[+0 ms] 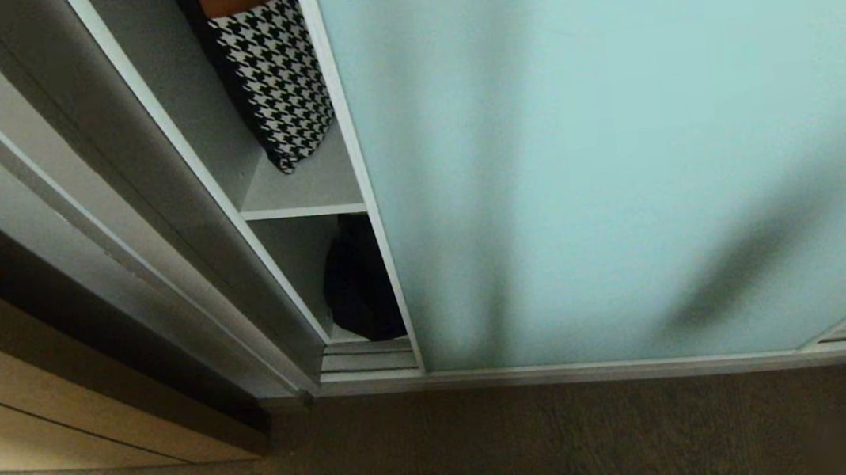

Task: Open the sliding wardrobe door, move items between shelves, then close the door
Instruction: Close the door

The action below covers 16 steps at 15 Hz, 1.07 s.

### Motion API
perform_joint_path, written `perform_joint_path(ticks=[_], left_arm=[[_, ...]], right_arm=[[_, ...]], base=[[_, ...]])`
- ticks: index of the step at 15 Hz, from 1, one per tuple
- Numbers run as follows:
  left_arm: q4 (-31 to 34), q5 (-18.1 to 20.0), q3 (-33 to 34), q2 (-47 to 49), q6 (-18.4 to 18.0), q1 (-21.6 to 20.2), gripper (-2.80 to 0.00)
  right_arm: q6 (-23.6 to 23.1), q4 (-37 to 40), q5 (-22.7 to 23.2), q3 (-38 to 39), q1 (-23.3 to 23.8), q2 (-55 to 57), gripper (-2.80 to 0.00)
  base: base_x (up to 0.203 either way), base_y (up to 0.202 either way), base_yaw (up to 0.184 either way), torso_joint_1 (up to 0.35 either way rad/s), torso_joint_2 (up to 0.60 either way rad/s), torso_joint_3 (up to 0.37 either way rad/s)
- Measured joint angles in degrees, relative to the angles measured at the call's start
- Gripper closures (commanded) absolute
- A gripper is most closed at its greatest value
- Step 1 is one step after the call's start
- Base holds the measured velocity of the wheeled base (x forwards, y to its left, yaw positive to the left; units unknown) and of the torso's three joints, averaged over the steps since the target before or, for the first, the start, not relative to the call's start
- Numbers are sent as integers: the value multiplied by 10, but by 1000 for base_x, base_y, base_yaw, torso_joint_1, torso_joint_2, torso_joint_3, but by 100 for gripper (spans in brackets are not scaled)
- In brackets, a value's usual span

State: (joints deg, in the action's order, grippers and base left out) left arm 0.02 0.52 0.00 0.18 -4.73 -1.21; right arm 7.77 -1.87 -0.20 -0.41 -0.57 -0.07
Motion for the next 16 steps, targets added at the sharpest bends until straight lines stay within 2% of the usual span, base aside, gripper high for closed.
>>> perform_joint_path(ticks=[1, 3, 7, 8, 10, 16], left_arm=[[0, 0, 0, 0, 0, 0, 0], [0, 0, 0, 0, 0, 0, 0], [0, 2, 0, 0, -2, 0, 0], [0, 2, 0, 0, 0, 0, 0], [0, -1, 0, 0, 18, 0, 0], [-2, -5, 0, 0, 37, 0, 0]], right_arm=[[26, -1, 1, 1, 0, 0, 0], [106, 1, 2, 3, 0, 0, 0], [342, -1, 2, 4, 0, 0, 0], [384, -1, 1, 4, 0, 0, 0], [406, -2, 1, 4, 0, 0, 0], [393, 8, 27, 4, 0, 0, 0]], base=[[0, 0, 0, 0, 0, 0], [0, 0, 0, 0, 0, 0], [0, 0, 0, 0, 0, 0], [0, 0, 0, 0, 0, 0], [0, 0, 0, 0, 0, 0], [0, 0, 0, 0, 0, 0]])
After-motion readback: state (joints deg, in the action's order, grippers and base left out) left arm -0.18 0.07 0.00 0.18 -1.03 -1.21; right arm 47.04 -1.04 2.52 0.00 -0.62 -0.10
